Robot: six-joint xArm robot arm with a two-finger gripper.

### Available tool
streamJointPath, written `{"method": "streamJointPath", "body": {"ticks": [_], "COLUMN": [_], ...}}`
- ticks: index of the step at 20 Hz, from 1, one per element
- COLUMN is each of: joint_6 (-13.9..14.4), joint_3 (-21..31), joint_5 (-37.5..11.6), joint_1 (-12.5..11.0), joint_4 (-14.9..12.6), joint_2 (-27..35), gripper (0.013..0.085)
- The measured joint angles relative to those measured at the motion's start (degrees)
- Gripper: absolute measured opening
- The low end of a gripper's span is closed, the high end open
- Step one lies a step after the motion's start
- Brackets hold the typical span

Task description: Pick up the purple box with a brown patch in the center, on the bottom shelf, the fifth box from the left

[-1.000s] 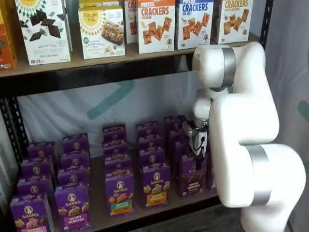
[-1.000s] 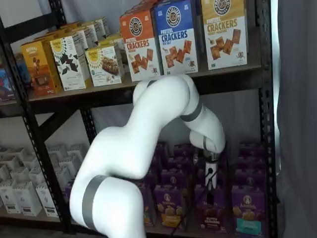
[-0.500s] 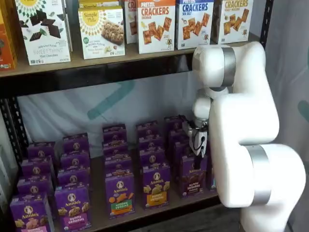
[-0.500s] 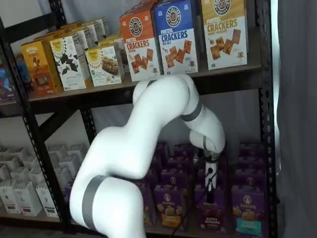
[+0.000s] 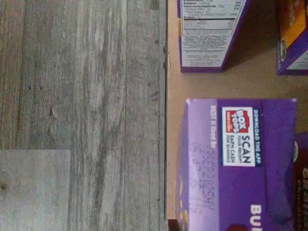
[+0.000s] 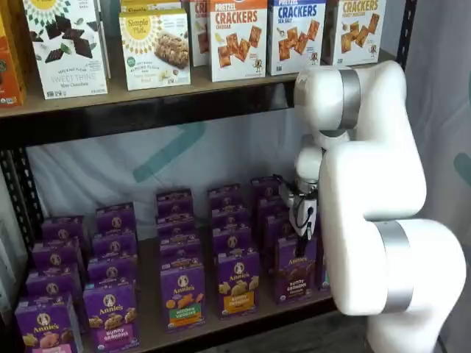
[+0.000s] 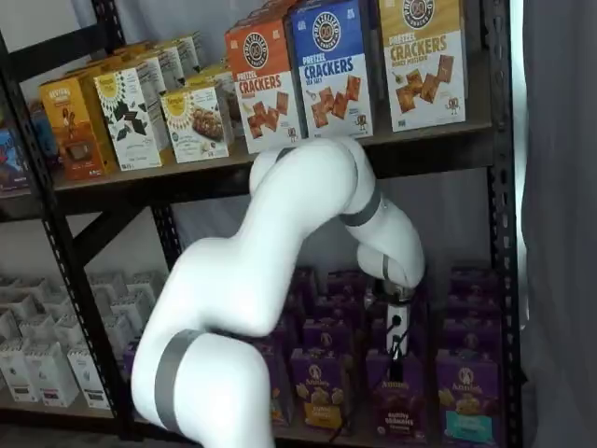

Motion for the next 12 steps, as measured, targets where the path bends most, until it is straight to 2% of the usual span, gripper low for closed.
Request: {"method": "streamJointPath", "body": {"ticks": [6, 9, 12], "joint_6": [0.1, -0.8, -2.9], "joint_3": [2.1, 4.2, 6.8], "joint_5": [-0.1, 0.1, 1.9], "joint_1": [-0.1, -0.2, -0.5], "joint_4": [-0.3, 0.5, 2.7], "joint_2": [-1.5, -3.2, -5.6], "gripper": [0.037, 0.037, 0.037]}}
